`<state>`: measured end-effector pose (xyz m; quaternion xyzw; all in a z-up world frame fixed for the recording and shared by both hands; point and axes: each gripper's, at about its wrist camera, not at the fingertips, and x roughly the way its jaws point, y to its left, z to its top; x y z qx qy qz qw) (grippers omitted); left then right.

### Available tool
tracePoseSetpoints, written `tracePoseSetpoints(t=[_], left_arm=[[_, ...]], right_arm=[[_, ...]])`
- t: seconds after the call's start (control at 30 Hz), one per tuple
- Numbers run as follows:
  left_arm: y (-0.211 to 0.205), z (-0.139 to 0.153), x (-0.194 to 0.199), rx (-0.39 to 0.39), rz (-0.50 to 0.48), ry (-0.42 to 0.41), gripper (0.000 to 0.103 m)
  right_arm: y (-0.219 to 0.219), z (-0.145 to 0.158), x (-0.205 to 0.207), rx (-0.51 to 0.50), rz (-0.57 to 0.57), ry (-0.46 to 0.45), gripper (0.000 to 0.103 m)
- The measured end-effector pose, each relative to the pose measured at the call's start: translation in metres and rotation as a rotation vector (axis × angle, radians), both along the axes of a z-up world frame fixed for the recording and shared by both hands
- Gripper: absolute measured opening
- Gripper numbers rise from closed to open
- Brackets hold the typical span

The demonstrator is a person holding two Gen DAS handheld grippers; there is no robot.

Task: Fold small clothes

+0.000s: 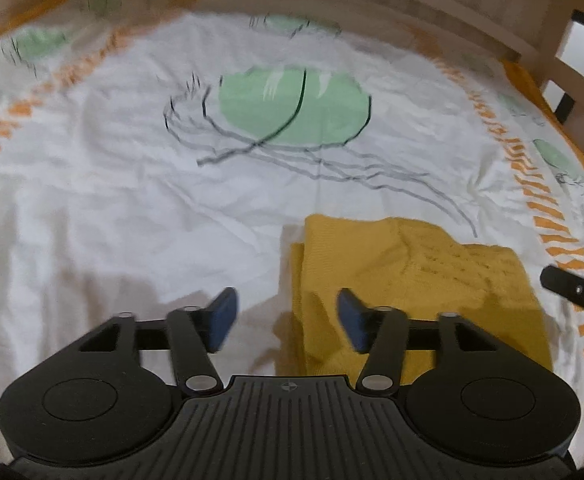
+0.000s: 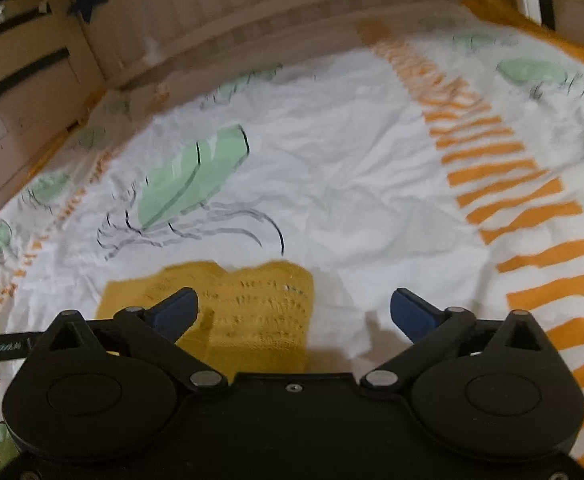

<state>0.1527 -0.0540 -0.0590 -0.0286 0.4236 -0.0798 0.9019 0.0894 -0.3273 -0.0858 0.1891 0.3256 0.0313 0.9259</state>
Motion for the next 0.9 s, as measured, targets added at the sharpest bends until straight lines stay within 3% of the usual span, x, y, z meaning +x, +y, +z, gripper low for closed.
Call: tracePoseSetpoints(t=[0.13,0.2,0.27,0.43,0.53,0.9], left_arm=[[-0.003,0.019,-0.024,0.022,-0.009,-0.04,0.08],[-0.001,0.026,-0.037,0.015,-0.001,-0.06,0.081],[0.0,0.031,-0.047,0.016,-0.002,-0.07,0.081],[0.0,0.035,-0.073,0.019,-0.041,-0.066,0.081],[0.0,0.034,-0.089,0.007,-0.058,-0.058,0.081],[-0.011,0.026,-0.136,0.076,-0.102,-0.027,0.08]], right_arm=[[0.002,0.018,-0.01,-0.01,-0.013,-0.077,0.103],[0.004,0.025,-0.022,-0.012,-0.03,-0.092,0.103],[0.008,0.029,-0.027,-0.029,-0.036,-0.036,0.103],[0.015,0.032,-0.062,0.029,-0.045,-0.047,0.103],[0.023,0.036,-0.081,0.002,-0.051,-0.038,0.103],[0.045,0.04,-0.135,-0.102,-0.074,0.044,0.103]])
